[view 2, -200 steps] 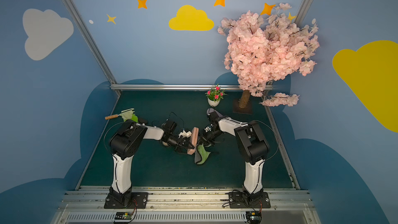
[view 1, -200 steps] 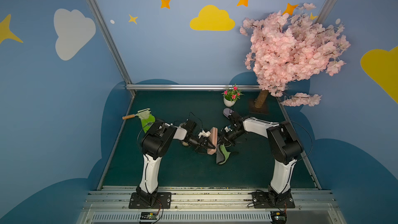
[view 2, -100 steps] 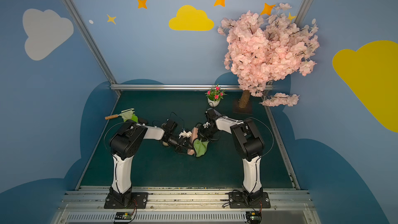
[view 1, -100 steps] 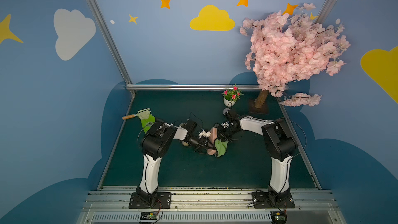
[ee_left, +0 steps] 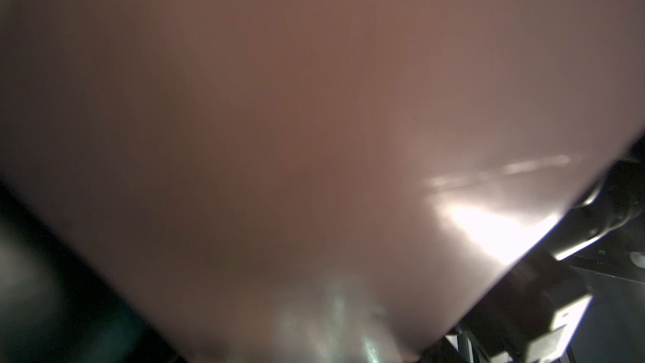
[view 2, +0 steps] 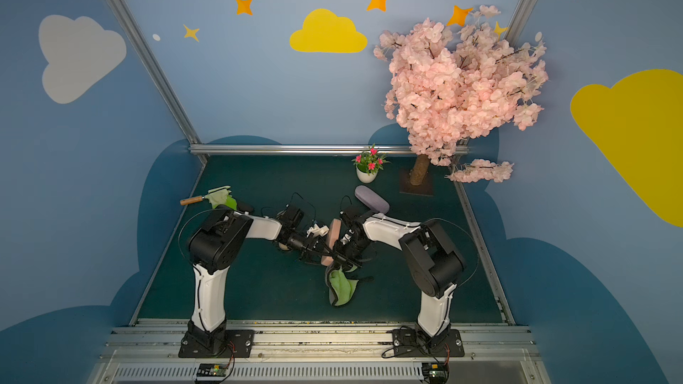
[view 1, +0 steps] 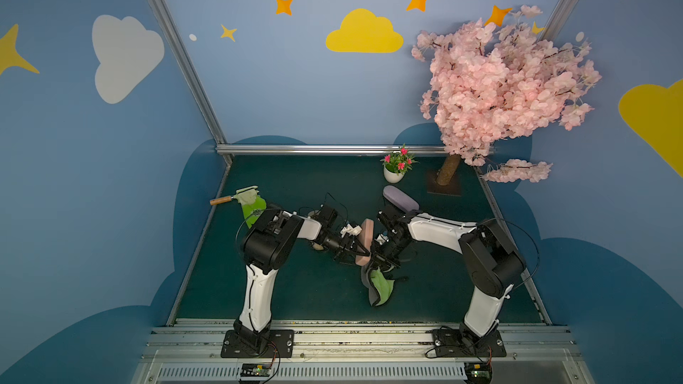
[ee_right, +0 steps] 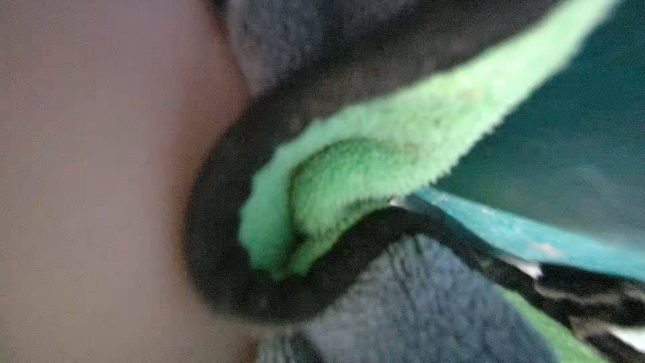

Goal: Wipe the eyeglass case
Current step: Wipe the dirt from the eyeglass case.

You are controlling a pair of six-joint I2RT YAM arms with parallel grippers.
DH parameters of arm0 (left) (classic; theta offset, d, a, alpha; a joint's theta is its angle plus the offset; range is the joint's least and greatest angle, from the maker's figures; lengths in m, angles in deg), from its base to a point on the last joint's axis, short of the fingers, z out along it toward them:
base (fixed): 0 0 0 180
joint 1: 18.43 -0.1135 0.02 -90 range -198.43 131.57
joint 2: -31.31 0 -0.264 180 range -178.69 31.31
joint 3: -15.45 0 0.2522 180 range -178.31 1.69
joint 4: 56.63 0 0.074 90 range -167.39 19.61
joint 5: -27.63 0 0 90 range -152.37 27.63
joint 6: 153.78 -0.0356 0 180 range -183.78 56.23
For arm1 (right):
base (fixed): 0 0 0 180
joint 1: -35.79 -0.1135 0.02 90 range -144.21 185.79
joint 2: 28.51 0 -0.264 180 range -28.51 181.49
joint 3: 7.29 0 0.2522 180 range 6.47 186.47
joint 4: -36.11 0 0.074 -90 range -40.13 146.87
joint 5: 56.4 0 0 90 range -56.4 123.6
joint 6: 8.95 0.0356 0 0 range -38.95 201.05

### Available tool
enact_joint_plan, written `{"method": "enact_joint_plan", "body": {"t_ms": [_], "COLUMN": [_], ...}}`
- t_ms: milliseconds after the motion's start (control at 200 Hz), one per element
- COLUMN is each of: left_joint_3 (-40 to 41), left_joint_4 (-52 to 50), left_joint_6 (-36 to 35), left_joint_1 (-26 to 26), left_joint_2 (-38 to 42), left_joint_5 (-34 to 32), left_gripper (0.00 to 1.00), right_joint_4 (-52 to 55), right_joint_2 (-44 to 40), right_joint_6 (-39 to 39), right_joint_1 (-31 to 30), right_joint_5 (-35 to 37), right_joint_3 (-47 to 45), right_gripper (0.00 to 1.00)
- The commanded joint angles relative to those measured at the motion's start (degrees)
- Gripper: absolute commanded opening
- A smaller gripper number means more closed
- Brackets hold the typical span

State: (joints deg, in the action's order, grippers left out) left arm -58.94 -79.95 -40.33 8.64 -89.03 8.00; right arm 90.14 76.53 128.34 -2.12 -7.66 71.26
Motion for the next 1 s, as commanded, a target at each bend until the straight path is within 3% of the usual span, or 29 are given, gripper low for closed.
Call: {"method": "enact_joint_plan", "body": {"t_ms": [0, 145, 335, 526, 681, 871, 996], "left_joint_3": [1.21, 1.04, 1.04, 0.87, 0.78, 0.78, -0.80], "left_joint_4": [-2.95, -3.95, -4.41, -4.15, -3.93, -4.26, -9.43], "left_joint_6": [1.55, 0.52, 0.11, 0.20, 0.21, -0.02, -3.70], "left_joint_1": [2.50, 3.42, 4.05, 3.44, 3.25, 3.21, 3.25], "left_joint_2": [-3.59, -3.22, -3.24, -3.49, -3.51, -3.42, -3.51], "left_joint_5": [-6.92, -6.04, -5.94, -6.12, -6.21, -6.74, -9.34], "left_gripper": [0.03, 0.03, 0.03, 0.03, 0.03, 0.03, 0.03], "right_joint_4": [-5.76, -4.38, -0.80, -4.21, -1.57, -4.30, 1.92], "right_joint_2": [0.26, 7.98, 14.09, 13.22, 7.95, -1.53, -5.28], "right_joint_6": [-2.38, -2.30, -4.17, -5.80, -11.25, -12.80, -19.30], "right_joint_1": [3.34, 9.33, 9.85, 5.63, -1.29, -4.26, -1.28], "right_joint_5": [-1.44, 3.35, 6.19, -1.03, -5.65, -14.00, -8.16], "right_joint_3": [9.57, 19.09, 26.60, 18.75, 11.85, 4.30, 2.59], "right_gripper": [0.00, 0.00, 0.00, 0.00, 0.00, 0.00, 0.00]}}
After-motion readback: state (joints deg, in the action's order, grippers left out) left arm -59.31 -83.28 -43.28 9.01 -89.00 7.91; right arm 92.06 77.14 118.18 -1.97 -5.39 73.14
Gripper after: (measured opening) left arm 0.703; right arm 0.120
